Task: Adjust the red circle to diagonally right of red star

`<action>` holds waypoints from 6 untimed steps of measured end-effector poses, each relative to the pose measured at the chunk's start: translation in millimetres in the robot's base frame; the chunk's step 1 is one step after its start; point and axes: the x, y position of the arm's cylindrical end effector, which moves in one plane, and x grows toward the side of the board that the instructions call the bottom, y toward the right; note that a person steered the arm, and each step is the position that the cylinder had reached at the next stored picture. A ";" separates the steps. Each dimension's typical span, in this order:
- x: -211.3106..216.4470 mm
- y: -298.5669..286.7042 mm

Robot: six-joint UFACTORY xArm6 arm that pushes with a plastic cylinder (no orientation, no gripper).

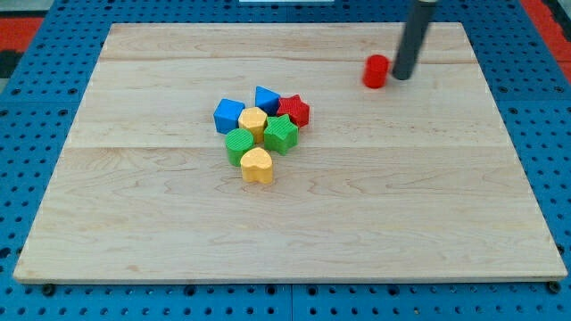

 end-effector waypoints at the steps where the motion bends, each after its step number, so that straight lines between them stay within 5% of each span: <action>1: -19.8 -21.7; 2: 41.2 -14.1; 3: 54.6 -72.6; 4: 30.0 -102.2; 5: 27.2 -40.6; 6: 30.0 -53.9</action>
